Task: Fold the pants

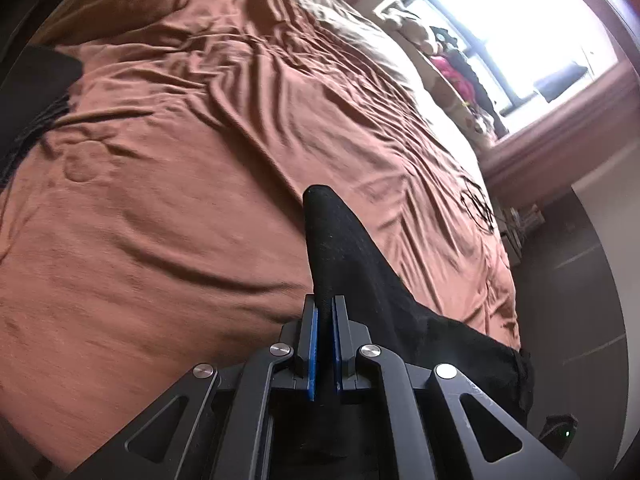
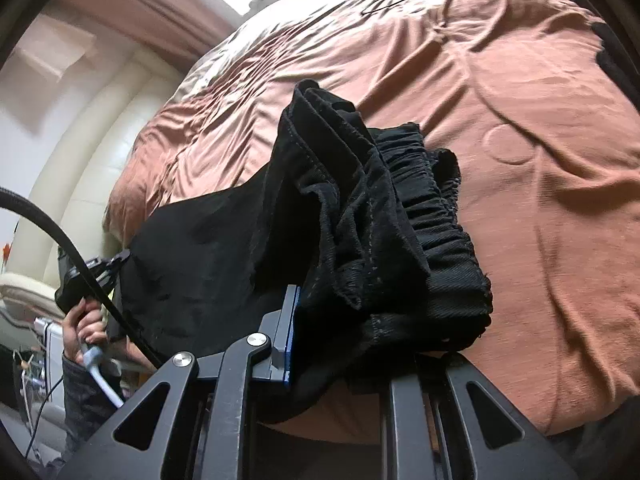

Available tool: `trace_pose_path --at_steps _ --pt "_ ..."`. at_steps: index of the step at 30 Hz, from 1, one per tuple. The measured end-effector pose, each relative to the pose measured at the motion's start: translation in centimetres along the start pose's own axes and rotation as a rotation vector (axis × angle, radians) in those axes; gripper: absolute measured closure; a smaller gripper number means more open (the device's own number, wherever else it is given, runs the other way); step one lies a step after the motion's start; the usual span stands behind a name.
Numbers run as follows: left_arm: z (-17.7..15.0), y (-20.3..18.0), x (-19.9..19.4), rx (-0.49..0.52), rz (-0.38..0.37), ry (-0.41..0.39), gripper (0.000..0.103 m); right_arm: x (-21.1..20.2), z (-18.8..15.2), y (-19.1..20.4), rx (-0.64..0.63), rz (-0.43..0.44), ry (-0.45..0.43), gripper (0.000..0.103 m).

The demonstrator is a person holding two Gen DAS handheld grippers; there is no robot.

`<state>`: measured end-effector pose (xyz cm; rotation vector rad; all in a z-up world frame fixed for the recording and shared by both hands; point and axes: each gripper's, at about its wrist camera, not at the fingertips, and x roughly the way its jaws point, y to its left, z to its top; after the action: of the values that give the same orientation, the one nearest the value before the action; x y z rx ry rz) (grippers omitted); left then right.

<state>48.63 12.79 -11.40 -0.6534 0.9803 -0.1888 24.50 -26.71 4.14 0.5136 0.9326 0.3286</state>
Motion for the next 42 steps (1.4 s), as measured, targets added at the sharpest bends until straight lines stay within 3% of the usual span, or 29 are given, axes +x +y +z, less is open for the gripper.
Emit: trace_pose_path --at_steps 4,9,11,12,15,19,22,25,28,33,42 --pt "0.4 1.5 0.1 -0.022 0.023 -0.002 0.097 1.2 0.4 1.2 -0.02 0.009 0.025 0.088" --pt "-0.3 3.0 2.1 -0.034 0.116 0.056 0.093 3.3 0.2 1.1 -0.058 -0.096 0.075 0.078" --pt "-1.0 4.0 2.4 -0.041 0.158 0.06 0.093 3.4 0.0 0.1 -0.038 -0.068 0.097 0.055" --pt "-1.2 4.5 2.5 -0.051 0.164 0.067 0.092 3.3 -0.2 -0.6 -0.023 -0.048 0.101 0.051" --pt "-2.1 5.7 2.3 -0.075 0.155 0.076 0.08 2.1 -0.7 -2.0 0.002 -0.005 0.089 0.049" --pt "-3.0 6.0 1.5 -0.059 0.165 0.074 0.075 -1.1 -1.3 -3.9 0.03 0.061 0.022 0.049" --pt "-3.5 5.9 0.9 -0.056 0.173 0.07 0.066 -2.9 -0.2 -5.0 0.051 0.109 -0.045 0.038" --pt "-4.1 5.7 0.4 -0.062 0.175 0.059 0.063 -3.0 0.8 -5.7 0.045 0.124 -0.081 0.037" --pt "-4.5 5.6 -0.1 -0.07 0.184 0.054 0.061 -1.5 2.3 -6.3 0.056 0.162 -0.083 0.037" --pt "-5.2 5.2 -1.0 -0.071 0.194 0.032 0.022 1.6 5.0 -6.3 0.059 0.201 -0.074 0.023" --pt "-6.5 4.9 -1.0 -0.067 0.221 0.05 0.021 7.5 9.6 -7.4 0.154 0.234 -0.01 0.017"
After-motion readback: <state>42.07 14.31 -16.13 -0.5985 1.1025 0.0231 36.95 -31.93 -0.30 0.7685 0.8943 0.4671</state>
